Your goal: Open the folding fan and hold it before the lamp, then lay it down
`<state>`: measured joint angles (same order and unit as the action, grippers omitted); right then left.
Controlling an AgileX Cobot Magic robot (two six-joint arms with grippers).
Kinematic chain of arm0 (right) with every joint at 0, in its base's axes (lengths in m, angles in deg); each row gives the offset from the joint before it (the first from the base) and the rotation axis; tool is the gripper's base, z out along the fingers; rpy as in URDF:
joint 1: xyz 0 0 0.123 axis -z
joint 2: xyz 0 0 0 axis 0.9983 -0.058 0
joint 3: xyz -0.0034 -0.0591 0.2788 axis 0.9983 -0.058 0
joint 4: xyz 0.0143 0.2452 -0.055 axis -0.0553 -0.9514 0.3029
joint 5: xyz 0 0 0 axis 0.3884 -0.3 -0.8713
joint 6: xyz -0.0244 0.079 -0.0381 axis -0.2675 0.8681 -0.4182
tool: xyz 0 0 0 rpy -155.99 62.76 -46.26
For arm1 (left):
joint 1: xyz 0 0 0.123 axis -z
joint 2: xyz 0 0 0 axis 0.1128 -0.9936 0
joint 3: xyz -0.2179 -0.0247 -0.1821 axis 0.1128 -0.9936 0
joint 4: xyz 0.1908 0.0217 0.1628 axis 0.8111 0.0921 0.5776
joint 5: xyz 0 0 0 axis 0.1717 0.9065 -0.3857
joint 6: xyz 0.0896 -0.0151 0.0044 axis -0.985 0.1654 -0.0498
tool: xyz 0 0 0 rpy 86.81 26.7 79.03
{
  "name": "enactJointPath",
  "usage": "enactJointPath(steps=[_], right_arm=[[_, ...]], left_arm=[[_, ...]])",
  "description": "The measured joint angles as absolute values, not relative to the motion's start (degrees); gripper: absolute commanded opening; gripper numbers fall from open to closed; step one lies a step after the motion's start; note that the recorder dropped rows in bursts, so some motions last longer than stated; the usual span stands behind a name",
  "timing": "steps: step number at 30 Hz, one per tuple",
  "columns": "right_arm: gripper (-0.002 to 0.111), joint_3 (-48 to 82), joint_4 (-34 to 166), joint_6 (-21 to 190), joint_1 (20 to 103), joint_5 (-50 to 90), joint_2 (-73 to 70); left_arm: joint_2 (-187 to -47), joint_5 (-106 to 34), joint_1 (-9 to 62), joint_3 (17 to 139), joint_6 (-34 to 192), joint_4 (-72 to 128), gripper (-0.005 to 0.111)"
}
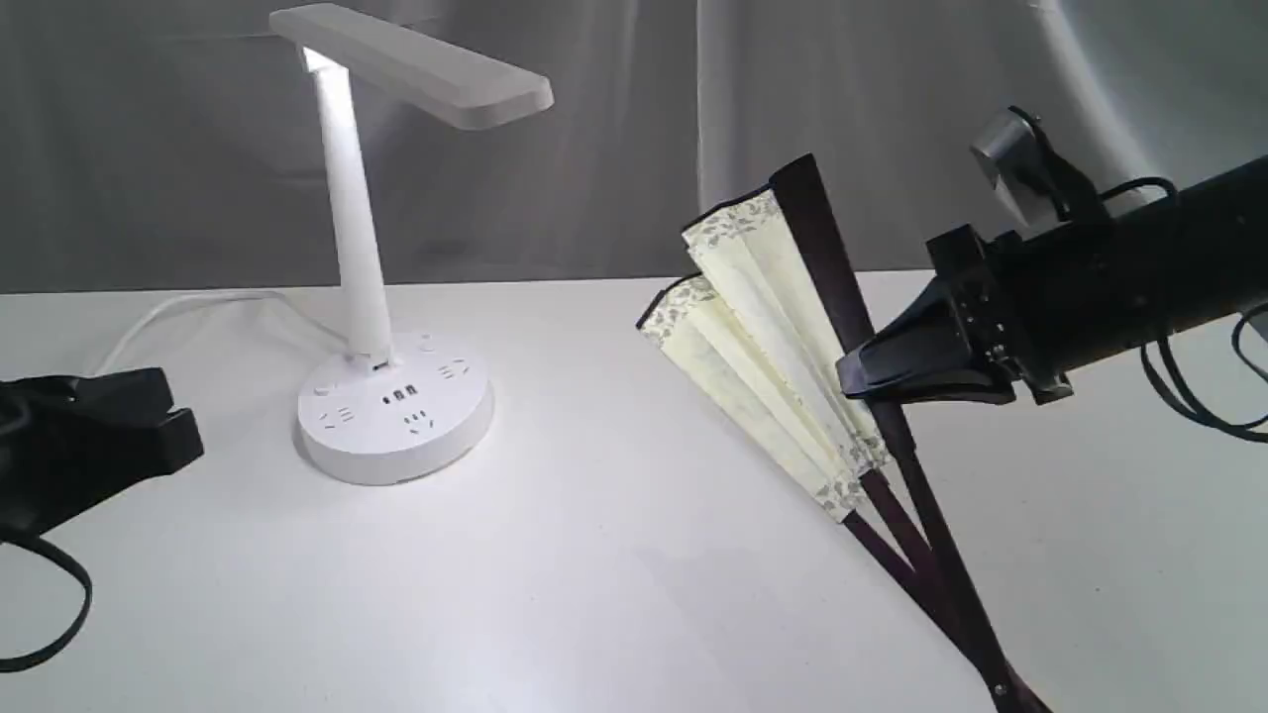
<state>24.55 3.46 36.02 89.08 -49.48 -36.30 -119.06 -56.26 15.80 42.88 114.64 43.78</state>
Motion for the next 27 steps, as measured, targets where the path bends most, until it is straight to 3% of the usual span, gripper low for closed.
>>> enactJointPath(steps=[6, 15, 27], right_arm=[[0.0, 24.5, 3.5, 35.9, 89.1, -49.5, -36.3], [0.0, 24.5, 3.5, 35.9, 89.1, -49.5, -36.3], [0.0, 24.5, 3.5, 35.4, 89.1, -49.5, -36.3]], left_arm=[[-119.7, -61.7, 15.8, 42.9, 128.8, 57.4, 0.0], [-124.6, -57.3, 15.8, 42.9, 127.0, 73.4, 0.0], [-124.9, -47.6, 15.8, 42.9, 127.3, 75.0, 0.0]])
